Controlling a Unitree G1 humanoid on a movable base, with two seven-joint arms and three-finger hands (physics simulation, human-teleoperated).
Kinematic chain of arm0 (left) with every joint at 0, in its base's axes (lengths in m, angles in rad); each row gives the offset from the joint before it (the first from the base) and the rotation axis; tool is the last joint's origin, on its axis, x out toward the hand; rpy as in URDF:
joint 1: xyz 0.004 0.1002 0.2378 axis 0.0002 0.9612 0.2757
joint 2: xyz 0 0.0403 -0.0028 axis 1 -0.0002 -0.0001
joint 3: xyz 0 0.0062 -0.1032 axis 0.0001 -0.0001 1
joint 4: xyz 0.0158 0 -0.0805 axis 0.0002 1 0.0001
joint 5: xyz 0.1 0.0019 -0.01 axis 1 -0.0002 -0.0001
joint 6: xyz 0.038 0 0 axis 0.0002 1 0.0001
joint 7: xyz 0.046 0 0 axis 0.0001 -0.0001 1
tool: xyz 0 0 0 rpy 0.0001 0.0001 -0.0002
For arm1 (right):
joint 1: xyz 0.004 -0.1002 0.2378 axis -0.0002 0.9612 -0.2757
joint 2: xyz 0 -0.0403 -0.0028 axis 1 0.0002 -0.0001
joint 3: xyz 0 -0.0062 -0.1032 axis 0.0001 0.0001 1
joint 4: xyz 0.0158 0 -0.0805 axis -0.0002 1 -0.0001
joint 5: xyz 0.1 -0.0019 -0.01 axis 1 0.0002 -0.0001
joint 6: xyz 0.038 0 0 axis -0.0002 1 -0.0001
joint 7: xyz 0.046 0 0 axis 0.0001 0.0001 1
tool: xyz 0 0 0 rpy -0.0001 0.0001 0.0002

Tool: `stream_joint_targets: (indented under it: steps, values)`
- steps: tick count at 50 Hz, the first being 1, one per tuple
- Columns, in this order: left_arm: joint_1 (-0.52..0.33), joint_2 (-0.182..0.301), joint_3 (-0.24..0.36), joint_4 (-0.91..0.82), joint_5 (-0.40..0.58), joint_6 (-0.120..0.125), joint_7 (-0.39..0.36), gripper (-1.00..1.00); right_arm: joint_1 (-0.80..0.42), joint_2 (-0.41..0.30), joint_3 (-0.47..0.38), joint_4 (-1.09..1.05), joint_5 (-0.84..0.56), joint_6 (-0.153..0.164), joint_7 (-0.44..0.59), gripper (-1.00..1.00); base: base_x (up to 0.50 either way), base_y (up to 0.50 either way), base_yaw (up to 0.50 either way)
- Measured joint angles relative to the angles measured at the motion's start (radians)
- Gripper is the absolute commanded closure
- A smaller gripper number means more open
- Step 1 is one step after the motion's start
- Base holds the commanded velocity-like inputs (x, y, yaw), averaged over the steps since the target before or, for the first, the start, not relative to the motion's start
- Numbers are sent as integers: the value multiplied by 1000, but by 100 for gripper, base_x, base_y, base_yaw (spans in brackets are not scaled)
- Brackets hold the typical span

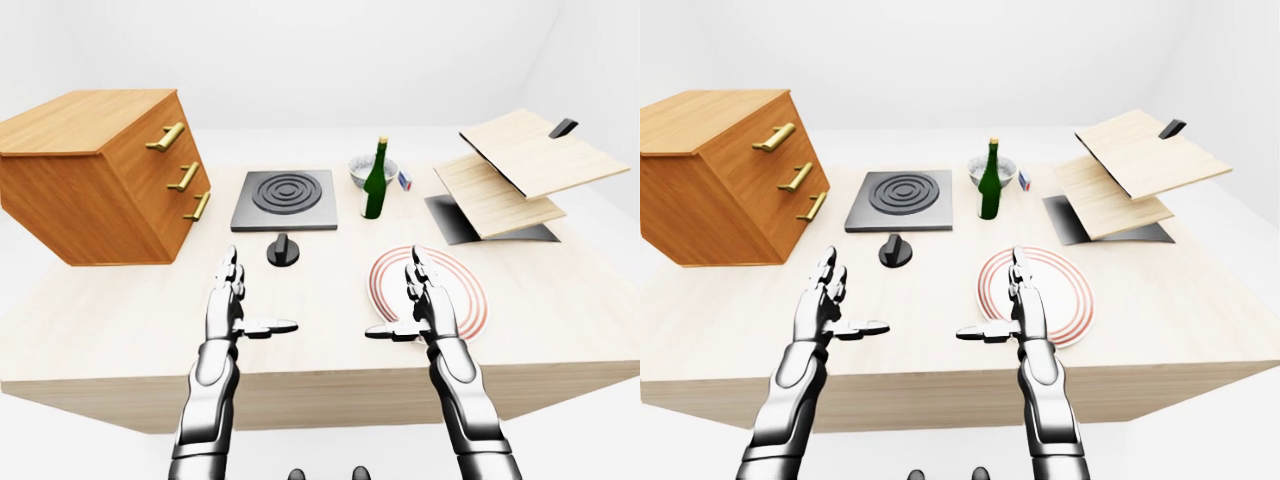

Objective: Turn on the stove.

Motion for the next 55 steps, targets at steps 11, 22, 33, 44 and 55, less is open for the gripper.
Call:
stream_joint_targets:
  steps: [11,22,33,44,55]
  values:
    - [-46,16,21,67,-19,-11,7,-100,-2,-1,-1,5,3,-6,5,-100,35,0,0]
    - [-56,21,25,83,-26,-13,11,-100,1,0,0,5,3,-12,7,-100,36,0,0]
    - [-57,20,22,83,-23,-14,11,-100,1,1,-2,7,4,-28,3,-100,7,0,0]
    - [-65,16,14,117,-12,-32,13,-100,4,1,-3,8,4,-39,-7,-100,0,0,0]
    - [-93,8,-6,216,12,-81,22,-100,0,0,-8,6,15,-26,-8,-100,0,0,0]
